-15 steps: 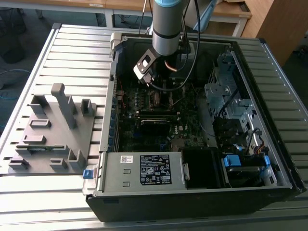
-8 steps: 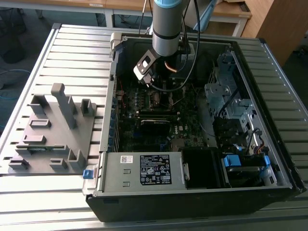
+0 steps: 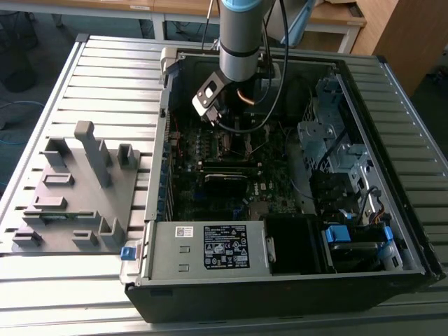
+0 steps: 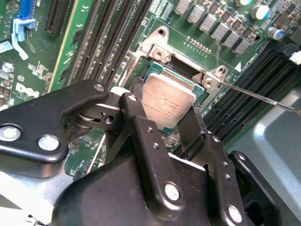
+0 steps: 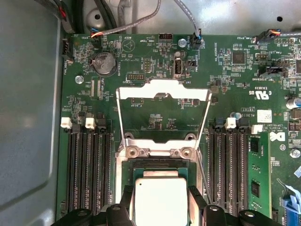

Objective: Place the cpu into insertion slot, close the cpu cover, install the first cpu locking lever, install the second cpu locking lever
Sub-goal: 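Place the cpu into insertion slot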

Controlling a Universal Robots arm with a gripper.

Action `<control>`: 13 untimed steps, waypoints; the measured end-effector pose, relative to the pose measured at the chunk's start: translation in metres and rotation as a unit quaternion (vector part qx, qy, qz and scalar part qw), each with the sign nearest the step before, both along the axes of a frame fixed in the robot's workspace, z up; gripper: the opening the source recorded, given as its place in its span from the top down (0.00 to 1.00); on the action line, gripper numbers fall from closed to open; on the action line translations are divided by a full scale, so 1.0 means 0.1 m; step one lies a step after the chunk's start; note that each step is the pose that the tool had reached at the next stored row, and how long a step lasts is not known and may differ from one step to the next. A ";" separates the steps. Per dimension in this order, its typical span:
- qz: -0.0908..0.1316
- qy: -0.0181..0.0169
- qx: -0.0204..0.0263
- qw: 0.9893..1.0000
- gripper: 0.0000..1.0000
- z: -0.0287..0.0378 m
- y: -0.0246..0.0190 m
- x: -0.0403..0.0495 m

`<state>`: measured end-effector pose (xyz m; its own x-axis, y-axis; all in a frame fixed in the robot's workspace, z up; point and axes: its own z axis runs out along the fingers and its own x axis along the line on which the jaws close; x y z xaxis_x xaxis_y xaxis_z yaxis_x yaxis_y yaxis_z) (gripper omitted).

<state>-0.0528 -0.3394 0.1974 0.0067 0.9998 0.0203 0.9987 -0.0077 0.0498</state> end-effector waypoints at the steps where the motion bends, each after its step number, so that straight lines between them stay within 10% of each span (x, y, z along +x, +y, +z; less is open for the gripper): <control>1: 0.000 0.000 0.000 1.000 0.46 -0.003 0.010 0.000; 13: -0.003 0.000 0.000 1.000 0.46 -0.031 0.026 0.024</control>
<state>-0.0504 -0.3368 0.1944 0.0126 0.9997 0.0206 0.9987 -0.0136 0.0499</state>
